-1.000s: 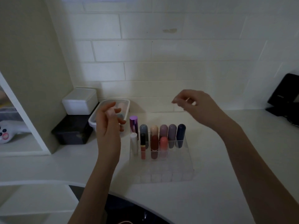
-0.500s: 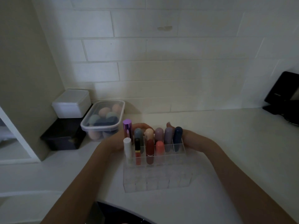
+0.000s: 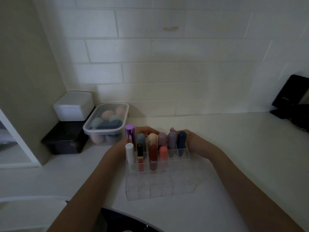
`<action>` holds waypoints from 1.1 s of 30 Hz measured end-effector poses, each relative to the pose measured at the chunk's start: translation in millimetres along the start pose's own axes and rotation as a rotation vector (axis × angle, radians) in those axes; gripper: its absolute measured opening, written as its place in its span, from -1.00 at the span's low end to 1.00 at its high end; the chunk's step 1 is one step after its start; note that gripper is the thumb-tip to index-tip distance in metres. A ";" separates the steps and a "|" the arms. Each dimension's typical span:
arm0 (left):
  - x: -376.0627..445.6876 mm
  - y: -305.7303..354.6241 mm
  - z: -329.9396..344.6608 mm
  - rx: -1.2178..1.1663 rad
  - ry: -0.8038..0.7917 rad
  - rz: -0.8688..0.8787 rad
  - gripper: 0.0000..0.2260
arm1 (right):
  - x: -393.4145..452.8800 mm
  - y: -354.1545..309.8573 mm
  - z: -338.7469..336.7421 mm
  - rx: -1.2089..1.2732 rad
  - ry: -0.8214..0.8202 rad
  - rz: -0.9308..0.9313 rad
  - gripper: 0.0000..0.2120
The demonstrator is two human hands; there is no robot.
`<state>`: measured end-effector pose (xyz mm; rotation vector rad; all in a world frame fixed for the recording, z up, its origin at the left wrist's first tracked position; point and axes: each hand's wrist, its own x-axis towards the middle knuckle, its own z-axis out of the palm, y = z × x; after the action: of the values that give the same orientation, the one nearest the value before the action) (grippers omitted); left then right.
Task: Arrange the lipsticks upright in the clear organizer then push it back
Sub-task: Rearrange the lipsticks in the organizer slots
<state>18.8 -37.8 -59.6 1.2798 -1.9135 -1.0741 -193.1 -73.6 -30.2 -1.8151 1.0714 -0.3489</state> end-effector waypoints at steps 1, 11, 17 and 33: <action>-7.8 7.3 -3.5 -0.045 0.156 -0.078 -0.72 | -0.1 -1.6 -2.3 0.048 0.029 -0.030 -0.56; -34.4 94.9 -14.0 -0.627 0.409 0.228 -0.55 | -40.0 -70.9 -21.7 0.166 0.213 -0.582 -0.77; -53.2 137.7 -12.3 -0.106 0.404 0.298 -0.35 | -57.4 -93.6 -7.1 -0.003 0.218 -0.749 -0.66; -59.6 154.6 19.1 0.167 0.328 0.190 -0.10 | -60.6 -95.9 -0.1 0.228 0.300 -0.699 -0.94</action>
<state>-45.3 55.9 62.5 1.2453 -1.8539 -0.5786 -178.4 -11.3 63.4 -1.9149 0.5188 -1.1403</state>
